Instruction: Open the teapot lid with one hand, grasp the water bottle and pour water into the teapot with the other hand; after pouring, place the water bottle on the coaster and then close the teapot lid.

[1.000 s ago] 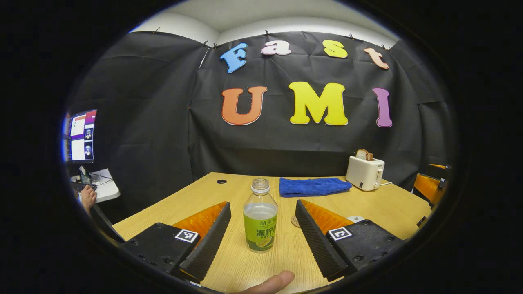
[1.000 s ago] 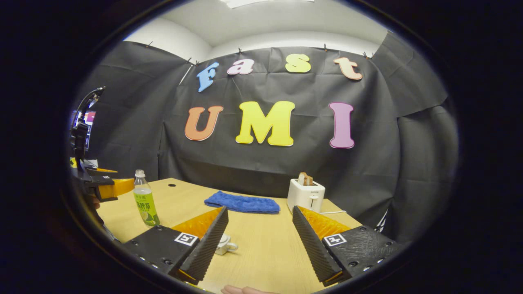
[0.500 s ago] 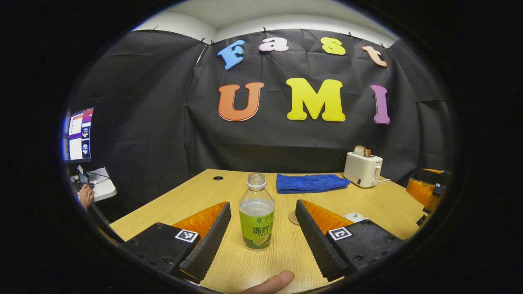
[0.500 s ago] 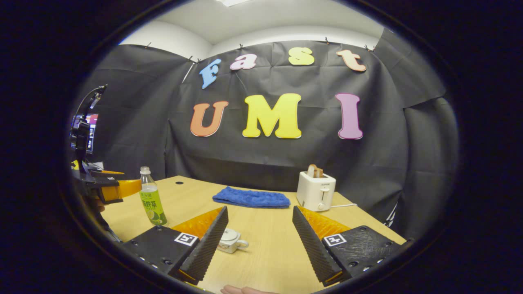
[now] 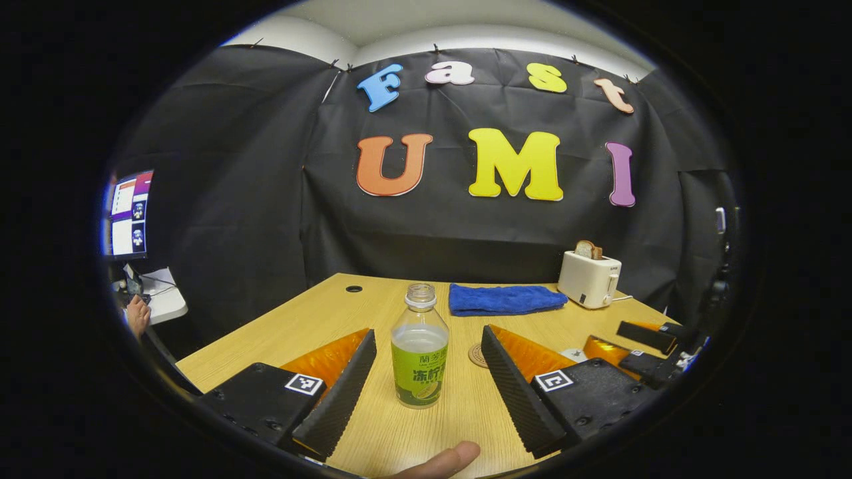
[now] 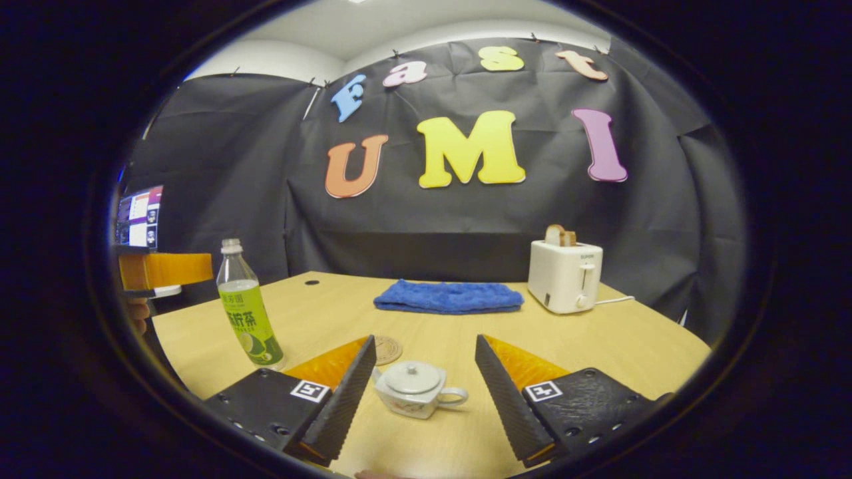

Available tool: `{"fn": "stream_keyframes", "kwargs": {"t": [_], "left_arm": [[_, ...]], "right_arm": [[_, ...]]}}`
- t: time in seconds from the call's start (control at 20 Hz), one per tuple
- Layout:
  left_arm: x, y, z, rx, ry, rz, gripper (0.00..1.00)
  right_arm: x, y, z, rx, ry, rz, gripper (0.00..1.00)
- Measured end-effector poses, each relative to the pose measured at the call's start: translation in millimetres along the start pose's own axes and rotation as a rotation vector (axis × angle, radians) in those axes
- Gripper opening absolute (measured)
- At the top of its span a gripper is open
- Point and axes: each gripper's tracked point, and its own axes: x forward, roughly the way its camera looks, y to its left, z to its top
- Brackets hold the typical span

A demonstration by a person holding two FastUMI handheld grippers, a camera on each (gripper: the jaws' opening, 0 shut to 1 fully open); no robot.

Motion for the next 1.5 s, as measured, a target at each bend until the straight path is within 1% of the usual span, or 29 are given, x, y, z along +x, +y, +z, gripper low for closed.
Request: {"fn": "stream_keyframes", "kwargs": {"t": [0.05, 0.1, 0.15, 0.2, 0.25, 0.3, 0.4, 0.45, 0.5, 0.55, 0.65, 0.8, 0.95, 1.0, 1.05, 1.1, 1.15, 1.2, 1.25, 1.35, 1.45, 1.5], "left_arm": [[1, 1, -2, 0.0, 0.003, 0.002, 0.99], [2, 2, -3, -0.003, 0.007, 0.003, 0.99], [3, 4, -5, -0.006, 0.014, 0.005, 0.99], [4, 4, -7, -0.009, 0.02, 0.007, 0.99], [6, 5, -9, -0.012, 0.027, 0.009, 0.99], [8, 5, -11, -0.015, 0.034, 0.012, 0.99], [8, 7, -14, -0.019, 0.043, 0.016, 1.0], [9, 7, -14, -0.016, 0.043, 0.019, 1.0], [8, 9, -13, -0.014, 0.042, 0.021, 1.0], [8, 10, -12, -0.013, 0.04, 0.023, 0.99], [9, 12, -13, -0.02, 0.04, 0.024, 1.0], [9, 13, -15, -0.018, 0.047, 0.025, 0.99], [10, 12, -16, -0.016, 0.056, 0.019, 1.0], [9, 13, -16, -0.018, 0.055, 0.017, 1.0], [7, 13, -16, -0.021, 0.055, 0.012, 0.99], [9, 12, -17, -0.023, 0.061, 0.0, 0.99], [9, 9, -20, -0.018, 0.075, -0.022, 0.99], [9, 6, -22, -0.009, 0.083, -0.042, 0.99], [10, 6, -25, -0.002, 0.092, -0.055, 1.0], [12, 8, -30, 0.01, 0.11, -0.071, 0.99], [12, 4, -33, 0.013, 0.118, -0.093, 0.99], [12, 3, -35, 0.011, 0.116, -0.102, 1.0]], "right_arm": [[7, 2, -10, -0.017, 0.031, 0.0, 0.8], [13, 6, -12, -0.031, 0.03, 0.015, 0.76], [15, 11, -10, -0.038, 0.015, 0.025, 0.75], [18, 13, -6, -0.046, -0.001, 0.028, 0.72], [20, 10, -7, -0.051, -0.004, 0.016, 0.7], [25, 8, -9, -0.043, 0.007, 0.011, 0.62], [34, 9, -24, -0.018, 0.057, 0.02, 0.39], [35, 10, -27, -0.008, 0.075, 0.027, 0.32], [39, 8, -26, 0.0, 0.061, 0.028, 0.32], [39, 9, -26, 0.008, 0.07, 0.031, 0.2], [36, 11, -26, 0.005, 0.07, 0.037, 0.19], [38, 11, -27, -0.042, 0.058, 0.063, 0.19], [41, 9, -27, -0.022, 0.064, 0.061, 0.19], [42, 6, -27, -0.004, 0.063, 0.047, 0.19], [42, 4, -24, 0.027, 0.058, 0.056, 0.04], [43, 5, -24, 0.053, 0.051, 0.061, 0.04], [41, 6, -23, 0.055, 0.052, 0.064, 0.0], [40, 7, -20, 0.038, 0.045, 0.067, 0.0], [38, 8, -13, 0.011, 0.024, 0.07, 0.0], [25, 6, 15, -0.04, -0.059, 0.06, 0.0], [8, 1, 43, -0.073, -0.131, 0.035, 0.0], [-3, 1, 54, -0.077, -0.158, 0.037, 0.0]]}}
